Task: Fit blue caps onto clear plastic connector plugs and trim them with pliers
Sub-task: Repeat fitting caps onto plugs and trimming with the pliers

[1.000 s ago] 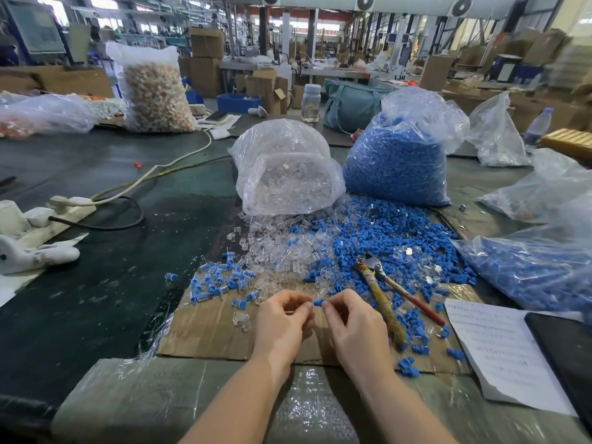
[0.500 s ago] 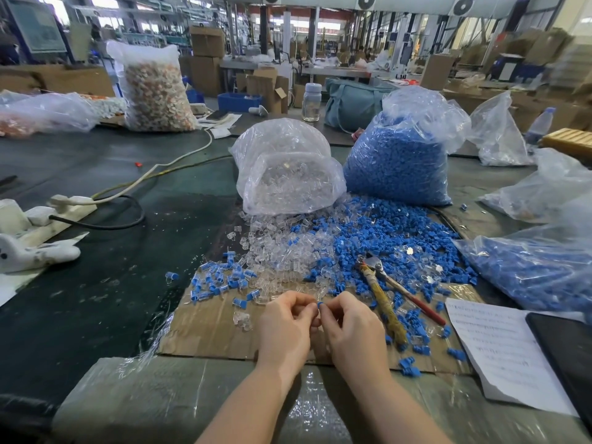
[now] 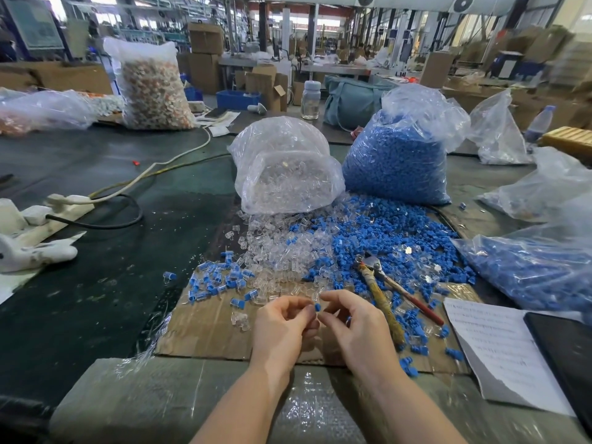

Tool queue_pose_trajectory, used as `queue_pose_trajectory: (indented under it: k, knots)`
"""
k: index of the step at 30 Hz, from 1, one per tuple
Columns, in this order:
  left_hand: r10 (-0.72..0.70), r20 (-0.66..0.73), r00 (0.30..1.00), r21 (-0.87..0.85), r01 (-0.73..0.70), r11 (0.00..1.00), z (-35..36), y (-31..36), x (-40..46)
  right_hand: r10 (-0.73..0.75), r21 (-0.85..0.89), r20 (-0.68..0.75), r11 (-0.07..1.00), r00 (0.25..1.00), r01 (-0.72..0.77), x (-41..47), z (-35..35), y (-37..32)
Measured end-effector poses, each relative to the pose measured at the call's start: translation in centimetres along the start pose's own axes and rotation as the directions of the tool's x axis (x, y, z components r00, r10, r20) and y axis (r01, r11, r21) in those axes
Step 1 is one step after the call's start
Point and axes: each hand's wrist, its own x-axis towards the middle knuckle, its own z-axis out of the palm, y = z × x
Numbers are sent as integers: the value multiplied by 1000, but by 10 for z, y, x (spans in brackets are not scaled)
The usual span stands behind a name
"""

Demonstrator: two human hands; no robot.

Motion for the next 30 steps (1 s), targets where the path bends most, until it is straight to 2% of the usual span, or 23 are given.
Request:
queue_pose_trajectory:
  k: [6, 22, 26, 30]
  knots:
    - [-8, 19, 1000, 5, 8, 1000, 1, 2, -1, -85, -5, 19, 996, 996, 85, 2, -3, -1]
    - [-27, -7, 1000, -35, 27, 999, 4, 1, 4, -81, 33, -5, 996, 997, 81, 7, -3, 1]
    - [-42, -30, 999, -55, 40, 998, 6, 2, 5, -52, -32, -26, 998, 998, 52, 7, -5, 7]
    - [-56, -42, 998, -81, 52, 995, 4, 0, 7, 69, -198, -181, 975, 981, -105, 12, -17, 20]
